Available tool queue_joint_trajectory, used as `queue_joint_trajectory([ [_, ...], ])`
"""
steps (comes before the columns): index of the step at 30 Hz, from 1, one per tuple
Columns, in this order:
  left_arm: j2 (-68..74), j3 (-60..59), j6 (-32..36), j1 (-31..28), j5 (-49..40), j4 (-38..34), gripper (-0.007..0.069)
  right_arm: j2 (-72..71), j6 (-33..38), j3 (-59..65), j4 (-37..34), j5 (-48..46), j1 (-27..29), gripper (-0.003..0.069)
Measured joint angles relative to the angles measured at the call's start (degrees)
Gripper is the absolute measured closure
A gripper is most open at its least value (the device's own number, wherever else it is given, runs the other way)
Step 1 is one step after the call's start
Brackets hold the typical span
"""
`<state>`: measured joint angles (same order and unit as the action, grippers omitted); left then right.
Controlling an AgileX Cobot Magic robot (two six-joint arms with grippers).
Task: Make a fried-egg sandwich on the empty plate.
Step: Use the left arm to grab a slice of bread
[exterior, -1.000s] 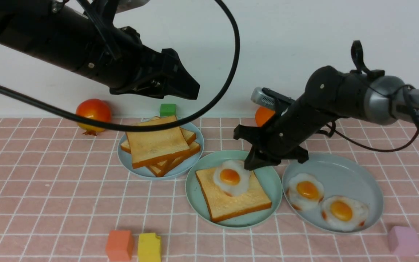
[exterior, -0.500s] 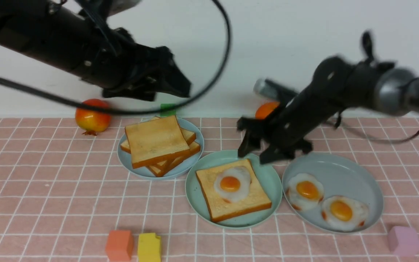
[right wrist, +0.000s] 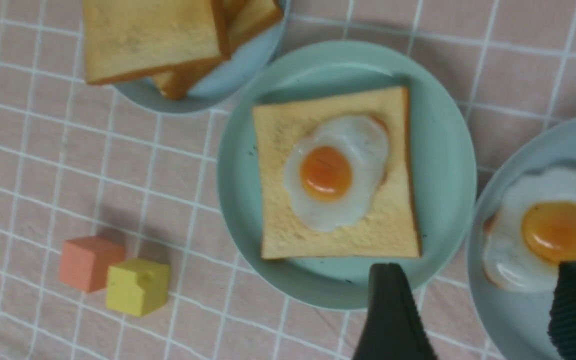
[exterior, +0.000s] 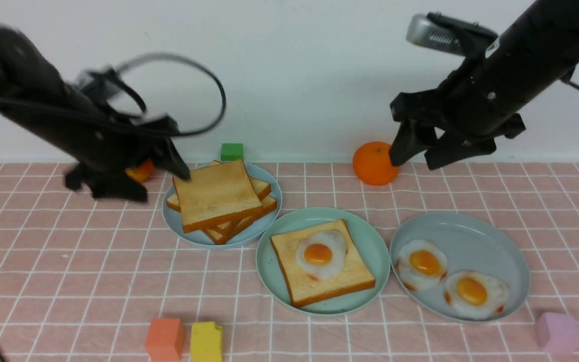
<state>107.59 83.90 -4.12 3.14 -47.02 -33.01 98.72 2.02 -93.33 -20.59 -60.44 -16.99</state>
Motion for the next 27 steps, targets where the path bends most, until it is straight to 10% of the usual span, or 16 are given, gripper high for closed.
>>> queue_joint_trajectory([
  [21, 11.81, 0.42, 3.27, -0.27, 4.5, -9.62, 0.0076, -6.37, 2.19, 8.26, -0.14, 4.89, -4.43, 0.0216],
  [27, 12.34, 0.47, 4.47, -0.49, 4.22, -10.82, 0.0316, -6.37, 2.19, 8.26, -0.19, 4.44, -4.43, 0.0216],
])
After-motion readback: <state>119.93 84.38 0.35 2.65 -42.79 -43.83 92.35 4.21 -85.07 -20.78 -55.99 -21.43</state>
